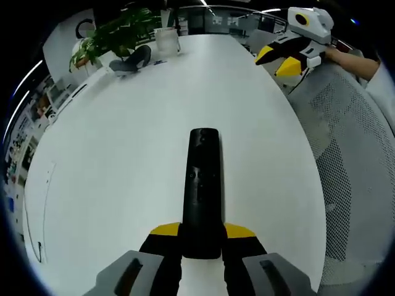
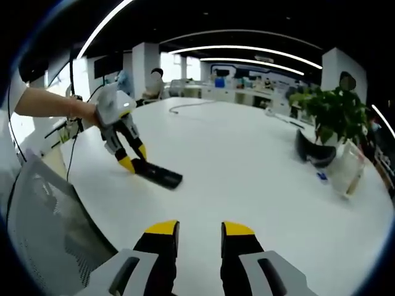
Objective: Press the specified remote control buttons in sequence, fully releasing each button before pressing the next.
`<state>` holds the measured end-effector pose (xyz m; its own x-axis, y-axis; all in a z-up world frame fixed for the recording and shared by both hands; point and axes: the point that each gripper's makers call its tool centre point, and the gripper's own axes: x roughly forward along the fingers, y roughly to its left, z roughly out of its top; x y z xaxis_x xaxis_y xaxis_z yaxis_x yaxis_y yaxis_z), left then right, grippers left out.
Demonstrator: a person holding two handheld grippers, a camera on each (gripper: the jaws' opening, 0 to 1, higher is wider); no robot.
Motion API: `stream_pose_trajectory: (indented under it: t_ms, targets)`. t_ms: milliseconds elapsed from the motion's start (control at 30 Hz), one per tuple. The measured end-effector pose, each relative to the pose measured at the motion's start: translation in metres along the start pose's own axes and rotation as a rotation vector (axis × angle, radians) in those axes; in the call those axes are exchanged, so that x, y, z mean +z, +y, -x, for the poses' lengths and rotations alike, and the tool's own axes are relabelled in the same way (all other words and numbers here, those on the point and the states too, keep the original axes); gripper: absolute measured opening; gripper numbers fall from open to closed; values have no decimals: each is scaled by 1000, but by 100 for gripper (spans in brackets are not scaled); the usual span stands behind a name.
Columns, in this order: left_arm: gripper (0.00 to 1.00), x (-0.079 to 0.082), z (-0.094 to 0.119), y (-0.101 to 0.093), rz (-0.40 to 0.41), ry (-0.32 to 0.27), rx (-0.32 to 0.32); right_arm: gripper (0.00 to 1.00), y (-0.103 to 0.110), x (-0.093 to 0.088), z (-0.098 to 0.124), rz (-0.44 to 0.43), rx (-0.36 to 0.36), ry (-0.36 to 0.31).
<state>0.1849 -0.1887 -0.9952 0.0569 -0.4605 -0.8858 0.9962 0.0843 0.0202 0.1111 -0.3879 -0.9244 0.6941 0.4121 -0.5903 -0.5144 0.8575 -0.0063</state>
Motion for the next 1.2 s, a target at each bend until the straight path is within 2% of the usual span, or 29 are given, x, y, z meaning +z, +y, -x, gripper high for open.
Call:
stream_pose_trajectory:
  t_ms: [400, 1200]
  targets:
    - [23, 1, 0, -20, -20, 32, -11, 24, 1, 1, -1, 6, 2, 1]
    - [23, 2, -1, -54, -69, 46, -39, 19, 7, -2, -4, 23, 37, 24]
